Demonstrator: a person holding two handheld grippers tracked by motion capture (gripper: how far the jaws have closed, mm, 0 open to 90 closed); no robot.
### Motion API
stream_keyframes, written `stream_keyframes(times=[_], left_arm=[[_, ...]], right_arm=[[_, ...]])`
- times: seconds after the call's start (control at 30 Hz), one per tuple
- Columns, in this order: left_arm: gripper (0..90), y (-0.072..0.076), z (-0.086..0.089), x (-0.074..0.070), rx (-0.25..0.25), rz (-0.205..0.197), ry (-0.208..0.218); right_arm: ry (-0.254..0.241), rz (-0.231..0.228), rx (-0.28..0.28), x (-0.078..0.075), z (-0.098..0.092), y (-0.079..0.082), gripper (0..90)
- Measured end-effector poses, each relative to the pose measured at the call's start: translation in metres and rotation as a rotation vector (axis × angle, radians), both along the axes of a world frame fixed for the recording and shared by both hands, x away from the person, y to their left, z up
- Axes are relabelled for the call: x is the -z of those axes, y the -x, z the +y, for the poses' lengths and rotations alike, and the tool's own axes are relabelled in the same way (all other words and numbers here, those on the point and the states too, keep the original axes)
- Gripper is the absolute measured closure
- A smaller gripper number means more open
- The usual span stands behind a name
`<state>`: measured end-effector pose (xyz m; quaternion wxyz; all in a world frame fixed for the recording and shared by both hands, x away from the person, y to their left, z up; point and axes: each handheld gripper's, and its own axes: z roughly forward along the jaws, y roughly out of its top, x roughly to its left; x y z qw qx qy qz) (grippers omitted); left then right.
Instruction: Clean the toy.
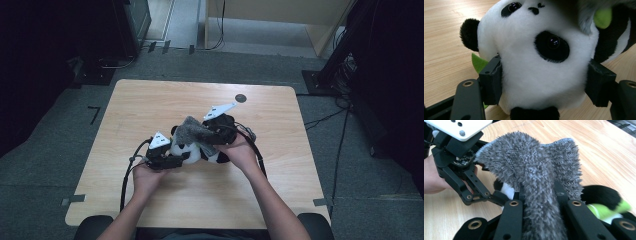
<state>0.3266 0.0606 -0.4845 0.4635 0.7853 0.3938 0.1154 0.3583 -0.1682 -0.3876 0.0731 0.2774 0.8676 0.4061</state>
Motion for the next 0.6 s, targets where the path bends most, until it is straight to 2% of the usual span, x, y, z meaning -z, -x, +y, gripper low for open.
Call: stream_keyframes(times=[0.1, 0.23, 0.4, 0.53, 0.6], left_arm=[[27.8, 0.000, 0.000, 0.000, -0.001, 0.003, -0.002], [28.4, 0.000, 0.000, 0.000, -0.003, 0.004, -0.003], [29.6, 0.000, -0.001, 0.000, -0.003, 0.004, -0.005], [29.9, 0.000, 0.000, 0.000, -0.006, 0.010, 0.000], [29.9, -0.001, 0.000, 0.000, -0.008, 0.013, 0.000]], right_arm=[[0.018, 0.006, -0.020, 0.005, 0.007, 0.001, 75.6], [0.026, 0.021, -0.023, 0.011, 0.003, 0.000, 76.0], [0.020, 0.019, -0.022, 0.015, -0.014, 0.004, 76.6], [0.024, 0.015, 0.005, 0.015, -0.030, 0.006, 76.5], [0.046, 0.005, 0.030, 0.014, -0.039, 0.007, 76.5]])
